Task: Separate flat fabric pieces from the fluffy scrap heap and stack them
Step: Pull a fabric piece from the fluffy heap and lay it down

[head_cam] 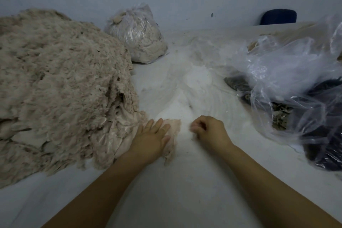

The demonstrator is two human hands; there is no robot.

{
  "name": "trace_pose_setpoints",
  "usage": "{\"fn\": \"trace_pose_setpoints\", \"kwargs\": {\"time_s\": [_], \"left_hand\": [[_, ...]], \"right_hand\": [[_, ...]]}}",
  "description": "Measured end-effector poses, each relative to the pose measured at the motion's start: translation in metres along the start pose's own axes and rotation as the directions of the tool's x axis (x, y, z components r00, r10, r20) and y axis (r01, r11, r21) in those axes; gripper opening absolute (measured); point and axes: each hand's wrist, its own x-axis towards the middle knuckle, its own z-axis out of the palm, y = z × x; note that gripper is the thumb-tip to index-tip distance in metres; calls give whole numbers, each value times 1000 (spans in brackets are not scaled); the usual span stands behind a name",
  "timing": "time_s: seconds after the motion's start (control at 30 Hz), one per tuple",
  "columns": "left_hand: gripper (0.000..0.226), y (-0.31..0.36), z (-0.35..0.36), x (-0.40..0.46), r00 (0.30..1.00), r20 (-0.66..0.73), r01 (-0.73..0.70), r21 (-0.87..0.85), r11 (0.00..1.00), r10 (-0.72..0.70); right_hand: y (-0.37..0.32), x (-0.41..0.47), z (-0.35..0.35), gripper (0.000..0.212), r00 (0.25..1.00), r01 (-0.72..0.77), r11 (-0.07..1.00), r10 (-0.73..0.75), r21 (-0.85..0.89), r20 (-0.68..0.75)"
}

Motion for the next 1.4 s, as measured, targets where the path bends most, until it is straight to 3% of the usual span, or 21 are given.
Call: {"fn": "trace_pose_setpoints", "kwargs": {"time_s": [0.1,0.2,0.27,0.33,0.5,0.57,0.63,0.7,0.77,0.83,0.93,1.0,1.1,1.13,1.2,1.23,1.33,1.4], "left_hand": [[53,1,0,5,999,-40,-1,111,994,6],[49,5,-4,9,989,-150,20,122,992,-2],[49,5,2,11,982,-178,-44,111,993,64],[51,2,12,11,992,-107,-62,10,998,62],[53,1,14,16,991,-64,105,-142,984,-115],[53,5,3,21,990,12,140,-258,956,-142],[50,5,-8,22,987,-11,147,-355,923,-162],[45,-1,-17,17,979,-163,59,-335,940,-120],[40,-11,-19,10,973,-229,-120,-336,934,43],[42,-16,-17,3,977,-97,-208,-296,932,188],[44,-18,-22,8,994,55,-76,-301,951,97],[38,-18,-30,15,996,86,54,-482,874,-14],[48,-26,-37,25,988,138,156,-808,568,-75],[47,-29,-39,26,991,86,128,-816,564,-100],[35,-34,-38,27,986,-99,23,-714,700,-133],[31,-35,-36,25,982,-167,-48,-659,751,-84],[35,-38,-21,21,979,-130,-202,-477,855,159],[40,-37,-11,21,975,-75,-220,-413,883,208]], "right_hand": [[-7,-10,3,14,997,45,997,-49,67,64],[-17,-19,16,30,982,135,988,-123,-74,147],[-20,-19,22,28,975,160,979,-138,-122,175],[-20,-18,21,15,974,158,975,-128,-156,184],[-9,-20,-1,26,990,50,990,-32,-130,137],[-7,-22,1,25,988,42,991,-21,-130,155],[-12,-23,8,18,990,49,997,-41,-53,136],[-19,-24,16,22,990,67,997,-62,-38,125],[-20,-24,24,26,983,119,980,-95,-158,156],[-19,-22,26,10,983,145,962,-115,-230,142],[-12,-17,16,12,998,38,991,-44,-131,-47],[-6,-15,6,12,990,-31,998,22,-62,-141],[-4,-18,3,12,998,-36,998,33,-57,-53],[-5,-20,6,15,1000,-8,999,7,-51,-23],[-7,-22,13,26,999,49,996,-48,-70,9],[-10,-22,18,26,997,69,994,-67,-89,22],[-22,-19,29,33,995,92,992,-87,-84,56],[-29,-16,34,39,989,110,991,-102,-78,103]]}}
